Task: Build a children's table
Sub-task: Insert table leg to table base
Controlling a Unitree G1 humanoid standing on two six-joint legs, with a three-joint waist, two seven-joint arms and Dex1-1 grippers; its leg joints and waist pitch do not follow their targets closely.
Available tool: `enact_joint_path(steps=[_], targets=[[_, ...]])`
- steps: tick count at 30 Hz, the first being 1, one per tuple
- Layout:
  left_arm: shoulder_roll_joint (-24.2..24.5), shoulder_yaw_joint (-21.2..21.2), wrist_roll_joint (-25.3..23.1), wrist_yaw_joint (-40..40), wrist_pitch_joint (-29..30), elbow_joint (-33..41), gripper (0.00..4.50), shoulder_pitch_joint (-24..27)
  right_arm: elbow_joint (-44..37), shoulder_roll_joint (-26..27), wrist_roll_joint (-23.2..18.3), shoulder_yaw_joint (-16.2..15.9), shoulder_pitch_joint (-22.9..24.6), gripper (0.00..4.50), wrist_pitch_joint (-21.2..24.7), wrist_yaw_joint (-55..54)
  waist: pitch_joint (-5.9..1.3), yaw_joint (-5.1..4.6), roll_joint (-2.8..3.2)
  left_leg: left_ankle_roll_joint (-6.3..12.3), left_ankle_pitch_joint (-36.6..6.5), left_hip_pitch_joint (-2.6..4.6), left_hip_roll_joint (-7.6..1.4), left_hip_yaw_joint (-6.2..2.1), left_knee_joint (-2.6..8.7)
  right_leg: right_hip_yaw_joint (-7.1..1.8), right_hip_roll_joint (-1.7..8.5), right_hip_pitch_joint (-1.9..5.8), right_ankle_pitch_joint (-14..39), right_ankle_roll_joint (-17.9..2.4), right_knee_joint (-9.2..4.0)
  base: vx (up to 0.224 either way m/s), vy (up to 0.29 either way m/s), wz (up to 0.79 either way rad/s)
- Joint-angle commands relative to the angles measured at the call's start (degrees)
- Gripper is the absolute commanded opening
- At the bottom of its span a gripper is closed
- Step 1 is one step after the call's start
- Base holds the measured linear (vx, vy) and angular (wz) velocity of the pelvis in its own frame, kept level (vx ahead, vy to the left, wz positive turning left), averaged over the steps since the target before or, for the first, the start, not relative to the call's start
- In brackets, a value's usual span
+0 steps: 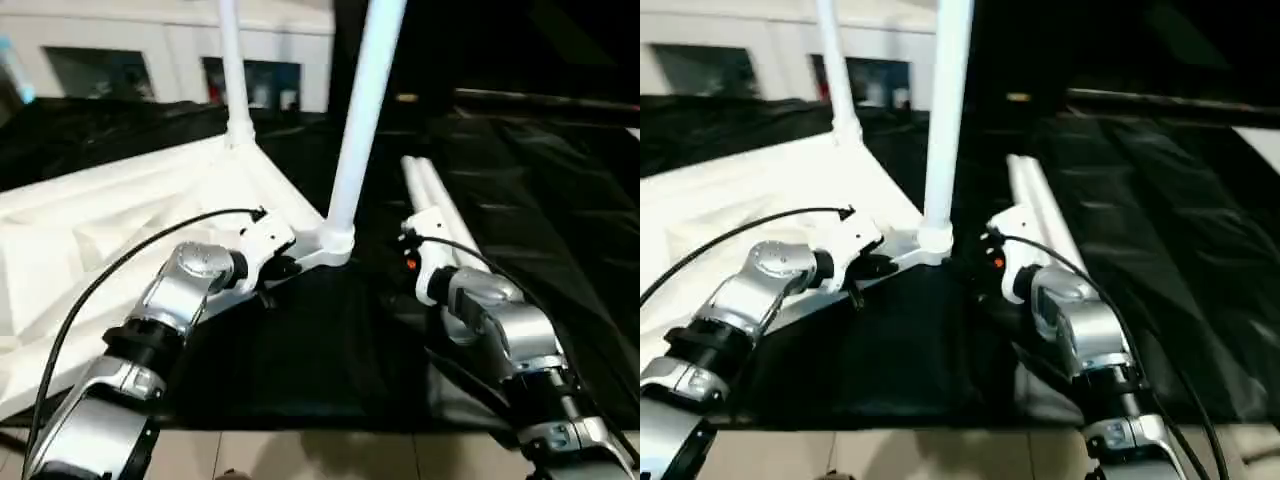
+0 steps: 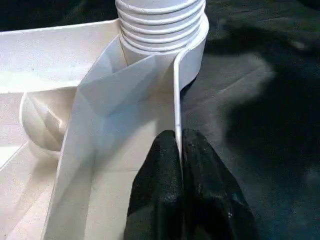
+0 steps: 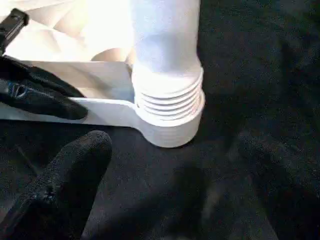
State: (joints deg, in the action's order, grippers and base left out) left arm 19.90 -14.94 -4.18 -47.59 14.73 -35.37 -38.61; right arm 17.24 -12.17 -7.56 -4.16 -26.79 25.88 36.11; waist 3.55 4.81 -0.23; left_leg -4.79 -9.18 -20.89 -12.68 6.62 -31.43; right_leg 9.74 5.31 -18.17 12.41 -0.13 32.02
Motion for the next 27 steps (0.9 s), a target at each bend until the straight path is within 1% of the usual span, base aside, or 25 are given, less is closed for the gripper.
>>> enact_joint_path(steps=[1, 3, 4, 6, 7, 8, 9, 10, 11, 12, 13, 14, 15, 16, 17, 18, 19, 20, 21, 22, 23, 24, 25, 26, 27], targets=[[0.3, 1.23, 0.92, 0.46, -1.84, 0.65, 0.0, -0.74, -0.84, -0.6, 0.23, -0.18, -0.41, 4.47, 0.22, -0.01, -5.13, -0.32, 0.81, 13.48, -4.93, -0.12, 0.96, 0.32, 2.07, -1.2, 2.19, 5.47, 9.01, -12.42, -2.81, 0.104, 0.023, 0.33], [0.37, 1.21, 0.91, 0.29, -1.89, 0.73, 0.0, -0.64, -0.83, -0.7, 0.16, -0.36, -0.46, 4.47, 0.2, 0.05, -5.52, -0.88, 1.12, 18.75, 2.6, 1.01, 1.16, -0.84, 1.28, -0.68, 1.19, 5.18, 3.11, -12.89, -1.41, 0.117, 0.022, 0.33], [0.42, 1.29, 0.8, -0.01, -1.9, 0.9, 0.0, -0.48, -1.04, -0.69, -0.02, -0.21, -0.37, 4.47, 0.49, 0.02, -5.71, -2.07, 2.15, 22.68, 6.35, 6.15, -1.21, -1.89, 1.18, -1.46, 0.25, 1.84, 3.1, -13.19, 0.57, 0.117, 0.001, 0.33], [0.42, 1.32, 0.78, -0.05, -1.9, 0.92, 0.0, -0.47, -1.11, -0.71, -0.08, -0.18, -0.33, 4.47, 0.58, 0.0, -5.47, -3.07, 1.5, 26.01, 9.6, 9.16, -3.51, -4.56, 1.1, -2.1, 0.36, -1.42, 4.01, -11.89, 2.95, 0.09, -0.033, 0.17], [0.46, 1.3, 0.74, -0.1, -1.91, 0.86, 0.0, -0.48, -1.15, -0.63, -0.36, 0.06, -0.29, 4.47, 0.97, -0.12, -4.9, -3.17, 0.03, 28.64, 10.02, 8.99, -3.04, -4.18, 0.54, -4.69, 2.27, -2.63, 0.01, -9.42, 3.5, 0.078, -0.04, 0.01], [0.46, 1.3, 0.74, -0.1, -1.91, 0.86, 0.0, -0.48, -1.15, -0.63, -0.36, 0.06, -0.29, 4.47, 0.97, -0.12, -4.93, -2.31, -0.83, 26.79, 8.61, 5.96, -0.59, -1.95, -0.39, -6.06, 3.16, 0.28, -4.11, -9.87, 2.16, 0.079, -0.033, 0.03], [0.5, 1.25, 0.64, -0.19, -2.08, 0.62, 0.0, -0.61, -1.13, -0.66, -0.71, 0.33, -0.31, 4.47, 1.41, -0.29, -5.06, -1.14, -1.97, 23.85, 5.18, 0.89, 3.67, 0.93, -2.37, -8.06, 3.24, 5.11, -8.53, -9.67, 0.9, 0.079, -0.033, 0.03], [0.53, 1.15, 0.56, -0.24, -2.08, 0.47, 0.0, -0.72, -1.07, -0.86, -0.67, 0.22, -0.32, 4.47, 1.35, -0.25, -5.36, 0.95, -1.33, 14.4, -0.41, -3.44, 3.59, 1.71, -4.05, -9.76, 4.52, 8.75, -3.74, -13.55, -1.04, 0.072, -0.052, 0.07], [0.51, 1.12, 0.54, -0.23, -2.12, 0.39, 0.0, -0.78, -1.02, -0.91, -0.66, 0.21, -0.35, 4.47, 1.32, -0.25, -5.33, 1.34, -0.74, 12.26, 0.29, -3.1, 3.08, 1.79, -3.34, -9.08, 3.81, 8.38, -5.79, -13.87, -0.63, 0.074, -0.051, 0.16], [0.51, 1.12, 0.54, -0.23, -2.12, 0.39, 0.0, -0.78, -1.02, -0.91, -0.66, 0.21, -0.35, 4.47, 1.32, -0.25, -5.44, 0.65, 0.16, 10.21, 3.56, -1.36, 1.95, 1.66, -1.72, -6.95, 1.42, 6.96, -11.16, -13.01, 1.24, 0.074, -0.051, 0.16], [0.49, 1.11, 0.53, -0.24, -2.13, 0.3, 0.0, -0.82, -0.97, -0.99, -0.69, 0.17, -0.37, 4.47, 1.28, -0.28, -5.69, 0.17, 0.47, 10.65, 6.36, 0.0, 1.86, 1.2, -1.6, -6.01, 0.03, 6.35, -13.52, -11.96, 2.27, 0.087, -0.041, 0.13], [0.48, 1.1, 0.51, -0.27, -2.16, 0.27, 0.0, -0.82, -0.96, -1.05, -0.67, 0.12, -0.39, 4.47, 1.24, -0.31, -5.53, -1.25, 0.86, 16.05, 9.6, 4.19, -0.19, -0.74, -0.93, -4.93, -0.49, 2.81, -12.64, -10.29, 3.85, 0.089, -0.056, -0.01], [0.47, 1.12, 0.49, -0.29, -2.2, 0.25, 0.0, -0.82, -0.95, -1.1, -0.61, 0.06, -0.4, 4.47, 1.21, -0.32, -6.05, -1.8, 1.24, 19.9, 11.8, 6.3, -1.71, -2.15, -0.92, -4.63, 0.01, 1.21, -9.6, -10.05, 4.85, 0.089, -0.056, -0.01], [0.45, 1.14, 0.43, -0.31, -2.21, 0.24, 0.0, -0.8, -0.97, -1.18, -0.55, 0.02, -0.41, 4.47, 1.2, -0.34, -6.06, -3.06, 0.56, 27.66, 15.05, 10.79, -4.73, -5.08, -1.39, -5.69, 1.82, -4.07, -1.75, -8.51, 6.11, 0.058, -0.055, 0.0], [0.43, 1.14, 0.39, -0.32, -2.25, 0.22, 0.0, -0.8, -1.02, -1.22, -0.55, 0.02, -0.4, 4.47, 1.23, -0.33, -6.03, -3.04, 0.19, 28.57, 16.07, 10.52, -4.54, -5.02, -1.74, -6.43, 2.55, -4.01, -2.47, -7.84, 6.07, 0.031, -0.053, -0.01], [0.41, 1.15, 0.38, -0.39, -2.25, 0.21, 0.0, -0.79, -1.05, -1.29, -0.53, -0.01, -0.4, 4.47, 1.21, -0.3, -5.74, -1.46, -1.8, 25.26, 13.37, 3.48, 0.81, -0.62, -3.72, -8.77, 3.06, 2.63, -11.69, -7.05, 3.58, 0.031, -0.053, -0.01], [0.36, 1.22, 0.22, -0.57, -2.34, 0.19, 0.0, -0.75, -1.12, -1.44, -0.63, -0.1, -0.39, 4.47, 1.26, -0.34, -5.76, 1.86, -2.13, 17.92, -0.39, -4.19, 5.85, 1.77, -7.55, -13.38, 4.63, 9.47, -19.42, -6.35, 0.53, 0.054, -0.048, 0.04], [0.37, 1.21, 0.13, -0.65, -2.41, 0.22, 0.0, -0.7, -1.14, -1.49, -0.64, -0.14, -0.37, 4.47, 1.26, -0.35, -5.58, 2.11, -2.02, 14.11, -2.86, -5.43, 4.45, 1.07, -7.95, -14.02, 5.72, 9.77, -21.98, -6.2, 0.17, 0.068, -0.021, 0.17], [0.39, 1.18, 0.1, -0.71, -2.39, 0.25, 0.0, -0.67, -1.13, -1.52, -0.64, -0.15, -0.39, 4.47, 1.26, -0.34, -5.14, 2.04, -1.53, 10.69, -2.41, -5.6, 3.41, 0.72, -6.9, -12.4, 5.08, 9.07, -23.02, -5.82, 0.47, 0.068, -0.021, 0.17], [0.44, 1.13, 0.08, -0.74, -2.38, 0.29, 0.0, -0.64, -1.1, -1.52, -0.61, -0.15, -0.41, 4.47, 1.24, -0.34, -5.76, 1.9, 0.21, 7.19, 0.45, -4.76, 2.07, 0.57, -3.68, -9.04, 2.44, 8.72, -25.95, -3.43, 2.29, 0.058, -0.007, 0.14], [0.48, 1.09, 0.06, -0.73, -2.38, 0.3, 0.0, -0.63, -1.07, -1.49, -0.55, -0.14, -0.43, 4.47, 1.22, -0.33, -5.86, -0.63, 1.7, 12.68, 5.44, 1.73, -1.16, -2.4, -1.5, -5.09, -1.08, 3.82, -21.6, -0.78, 6.26, 0.0, 0.0, 0.0], [0.53, 1.06, 0.05, -0.71, -2.4, 0.3, 0.0, -0.62, -1.03, -1.45, -0.48, -0.13, -0.46, 4.47, 1.19, -0.32, -5.72, -2.69, 1.77, 21.06, 9.39, 5.32, -3.65, -5.25, -1.11, -4.49, -1.03, 0.27, -13.11, -0.34, 8.42, 0.076, -0.044, -0.04], [0.61, 1.02, 0.05, -0.77, -2.31, 0.34, 0.0, -0.59, -1.02, -1.4, -0.47, -0.11, -0.51, 4.47, 1.15, -0.3, -6.7, -4.21, 1.92, 33.46, 16.38, 11.28, -7.99, -9.49, -1.02, -5.74, 1.46, -6.56, 4.58, -1.09, 10.42, 0.072, -0.071, -0.17], [0.67, 0.99, 0.14, -0.85, -2.23, 0.37, 0.0, -0.56, -1.02, -1.42, -0.57, -0.16, -0.55, 4.47, 1.12, -0.33, -6.43, -4.31, 0.75, 36.16, 29.42, 10.19, -7.93, -9.43, -1.98, -8.31, 3.32, -8.34, 1.69, 0.42, 10.32, 0.035, -0.089, -0.3], [0.67, 1.11, 0.53, -1.26, -2.13, 0.55, 0.0, -0.37, -1.09, -1.46, -0.73, -0.19, -0.61, 4.47, 1.14, -0.33, -6.13, -4.11, -0.16, 34.39, 33.29, 8.16, -5.99, -7.88, -2.69, -9.68, 3.91, -7.85, -3.58, 1.44, 8.62, -0.012, -0.049, -0.2]])
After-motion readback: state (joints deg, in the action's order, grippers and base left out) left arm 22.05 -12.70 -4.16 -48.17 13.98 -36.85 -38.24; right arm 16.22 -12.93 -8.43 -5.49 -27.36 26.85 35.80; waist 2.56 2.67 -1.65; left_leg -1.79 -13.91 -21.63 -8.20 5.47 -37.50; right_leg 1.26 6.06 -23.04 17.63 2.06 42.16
